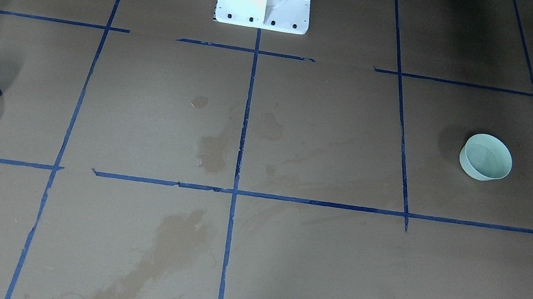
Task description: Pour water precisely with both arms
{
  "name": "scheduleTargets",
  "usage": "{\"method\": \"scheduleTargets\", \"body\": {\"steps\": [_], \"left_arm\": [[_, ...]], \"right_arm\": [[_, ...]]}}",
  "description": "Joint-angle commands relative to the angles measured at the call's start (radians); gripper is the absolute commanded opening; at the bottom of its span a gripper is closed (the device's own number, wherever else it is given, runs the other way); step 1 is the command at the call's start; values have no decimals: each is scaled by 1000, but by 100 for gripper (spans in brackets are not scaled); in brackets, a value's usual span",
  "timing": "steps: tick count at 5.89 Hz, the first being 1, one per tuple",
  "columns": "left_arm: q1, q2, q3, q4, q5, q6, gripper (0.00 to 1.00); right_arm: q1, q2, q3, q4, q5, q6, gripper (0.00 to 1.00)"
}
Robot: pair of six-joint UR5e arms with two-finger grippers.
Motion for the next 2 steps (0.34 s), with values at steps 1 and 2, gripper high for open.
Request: {"method": "scheduleTargets", "body": {"steps": [1,2], "left_arm": [[-1,1,0,-1,3,1,100],[-1,1,-1,0,3,1,100]], "right_arm": [[10,-4,-3,43,-1,14,100],[10,-4,-1,43,0,21,100]]}}
